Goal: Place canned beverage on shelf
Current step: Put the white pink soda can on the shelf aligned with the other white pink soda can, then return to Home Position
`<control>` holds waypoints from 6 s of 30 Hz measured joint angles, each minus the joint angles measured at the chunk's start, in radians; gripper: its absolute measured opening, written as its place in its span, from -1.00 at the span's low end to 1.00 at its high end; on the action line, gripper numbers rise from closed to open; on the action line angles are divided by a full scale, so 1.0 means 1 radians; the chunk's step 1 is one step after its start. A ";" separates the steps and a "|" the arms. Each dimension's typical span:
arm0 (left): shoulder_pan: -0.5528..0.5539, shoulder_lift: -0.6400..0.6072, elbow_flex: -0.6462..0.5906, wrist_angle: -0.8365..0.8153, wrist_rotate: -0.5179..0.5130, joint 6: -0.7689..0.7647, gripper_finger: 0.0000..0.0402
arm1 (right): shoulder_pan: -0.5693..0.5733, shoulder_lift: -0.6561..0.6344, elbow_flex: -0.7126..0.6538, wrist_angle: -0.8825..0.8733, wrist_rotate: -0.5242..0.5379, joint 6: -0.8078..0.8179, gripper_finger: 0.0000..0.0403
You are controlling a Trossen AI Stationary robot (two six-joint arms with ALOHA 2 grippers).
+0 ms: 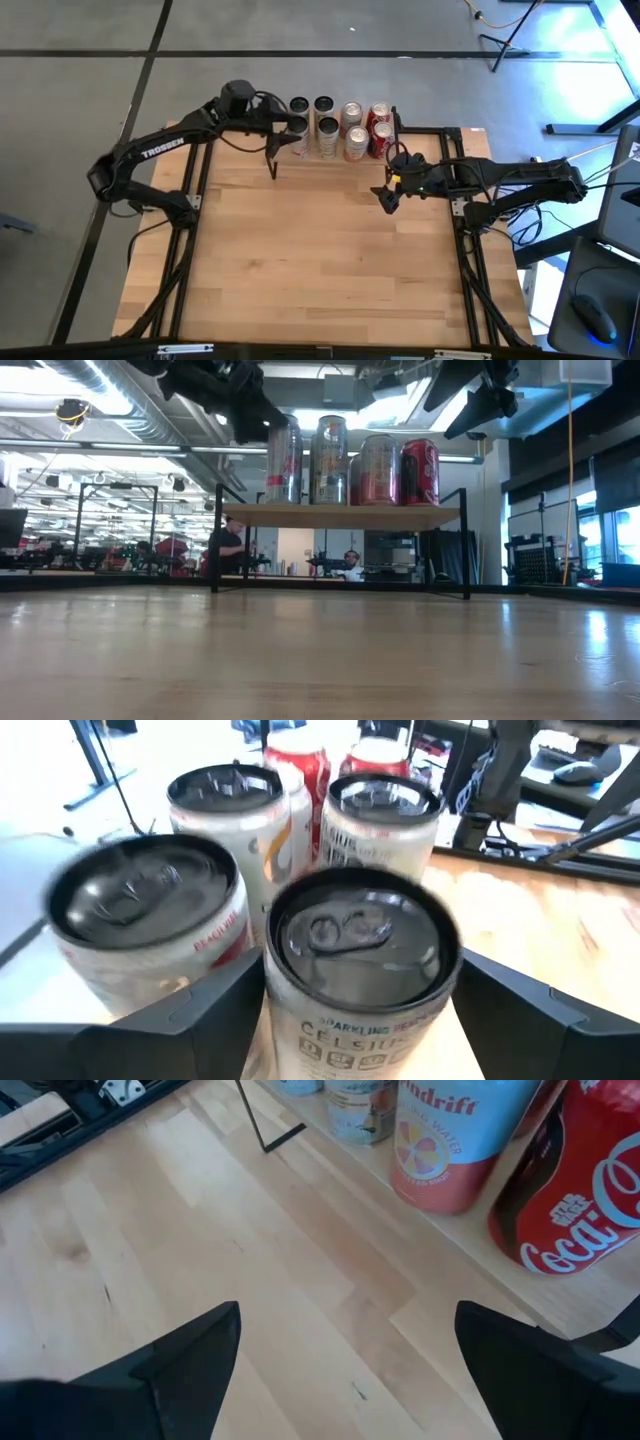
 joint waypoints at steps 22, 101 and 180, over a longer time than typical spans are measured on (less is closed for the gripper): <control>-0.164 -0.310 0.000 -0.045 -0.017 -0.160 0.36 | 0.000 0.000 0.000 0.230 0.014 -0.092 0.73; -0.571 -0.978 -0.994 0.493 -0.335 -0.206 -0.88 | -0.013 -1.159 -1.010 0.788 -0.234 -0.468 -0.92; -0.571 -1.282 -1.096 0.257 -0.303 -0.233 -0.88 | -0.013 -1.156 -1.141 0.863 -0.218 -0.413 -0.92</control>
